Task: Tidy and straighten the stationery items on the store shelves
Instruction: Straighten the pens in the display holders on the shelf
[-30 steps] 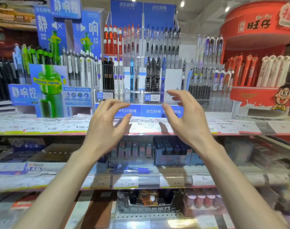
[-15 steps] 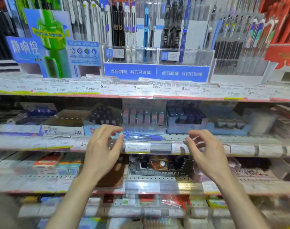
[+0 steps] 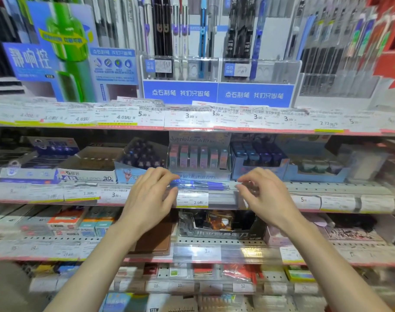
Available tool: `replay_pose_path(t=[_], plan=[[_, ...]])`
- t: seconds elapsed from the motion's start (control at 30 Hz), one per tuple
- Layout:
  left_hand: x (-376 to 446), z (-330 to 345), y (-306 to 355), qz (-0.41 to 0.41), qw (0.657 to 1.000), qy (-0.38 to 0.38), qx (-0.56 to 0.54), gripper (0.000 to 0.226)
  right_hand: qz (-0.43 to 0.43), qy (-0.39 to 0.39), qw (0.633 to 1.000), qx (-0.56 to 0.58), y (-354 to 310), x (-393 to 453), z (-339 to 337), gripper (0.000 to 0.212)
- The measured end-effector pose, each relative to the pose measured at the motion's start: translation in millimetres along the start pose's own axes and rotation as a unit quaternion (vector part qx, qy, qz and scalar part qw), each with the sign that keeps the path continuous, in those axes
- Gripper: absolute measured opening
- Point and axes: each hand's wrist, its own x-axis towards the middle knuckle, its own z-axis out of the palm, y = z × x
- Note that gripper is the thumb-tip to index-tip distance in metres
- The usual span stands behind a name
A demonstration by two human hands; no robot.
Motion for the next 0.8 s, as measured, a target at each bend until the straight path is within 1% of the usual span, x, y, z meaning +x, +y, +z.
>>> replay_pose_path(t=[0.1,0.17,0.3,0.4,0.57,0.7,0.8], plan=[[7.4,0.2,1.9,0.026,0.999,-0.034,0.024,0.029,-0.008,-0.071,0.997,0.002,-9.4,12.5,6.2,0.022],[11.2,-0.5,3.5,0.032,0.998,-0.051,0.031,0.030,-0.001,-0.097,0.995,0.007,-14.3,18.5,8.9,0.022],[15.9,-0.6,4.4,0.041,0.997,-0.058,0.038,0.025,0.020,-0.112,0.993,0.017,-20.0,25.2,10.5,0.015],[17.5,0.1,4.0,0.036,0.997,-0.054,0.037,0.022,0.045,-0.126,0.990,0.048,-21.3,27.4,11.5,0.008],[19.6,1.5,3.1,0.026,0.998,-0.056,0.022,0.019,0.082,-0.145,0.981,0.095,-21.6,30.7,11.7,0.008],[20.9,0.3,4.3,0.016,0.998,-0.066,0.009,0.028,0.103,-0.158,0.973,0.133,-21.8,31.9,10.5,0.007],[22.4,-1.3,5.5,0.004,0.997,-0.079,-0.005,0.034,0.111,-0.155,0.971,0.141,-23.1,33.0,9.8,0.010]])
